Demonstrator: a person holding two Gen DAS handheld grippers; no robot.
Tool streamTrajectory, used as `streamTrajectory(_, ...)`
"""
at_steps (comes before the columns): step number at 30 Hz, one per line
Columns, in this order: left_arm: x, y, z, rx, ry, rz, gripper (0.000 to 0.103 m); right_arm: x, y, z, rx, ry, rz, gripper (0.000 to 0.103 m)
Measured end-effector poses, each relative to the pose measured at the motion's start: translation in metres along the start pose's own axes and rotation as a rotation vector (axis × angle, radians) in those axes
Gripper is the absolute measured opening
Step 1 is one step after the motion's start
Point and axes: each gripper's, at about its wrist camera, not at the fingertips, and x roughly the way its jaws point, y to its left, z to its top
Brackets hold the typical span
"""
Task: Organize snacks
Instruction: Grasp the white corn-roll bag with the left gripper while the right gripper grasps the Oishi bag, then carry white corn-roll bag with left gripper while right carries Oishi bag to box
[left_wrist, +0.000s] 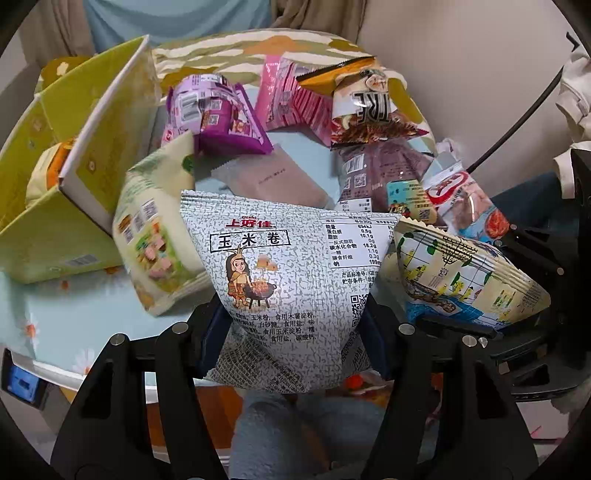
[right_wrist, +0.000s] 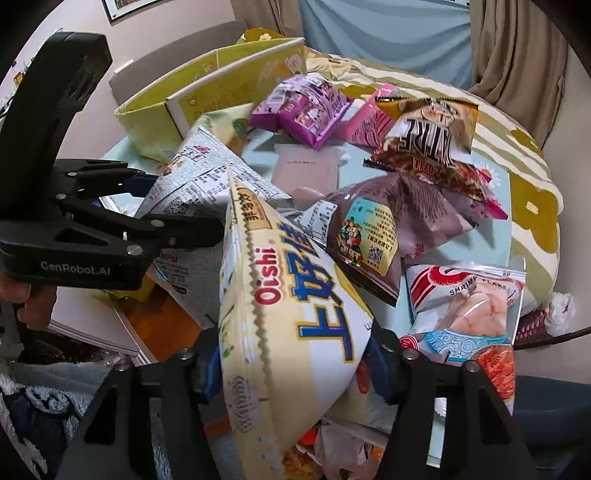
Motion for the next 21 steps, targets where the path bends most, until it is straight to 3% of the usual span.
streamTrajectory(11,-0.031,-0.003,0.011,-0.003,-0.069,-0.005,0.061,-0.033,-0.004,0.009,0.067,-0.058,-0.007,0.056)
streamTrajectory(21,-0.083,0.015,0.031,-0.043,-0.176,0.042,0.061,-0.069,0.003,0.037,0.056,-0.118,-0.01,0.056)
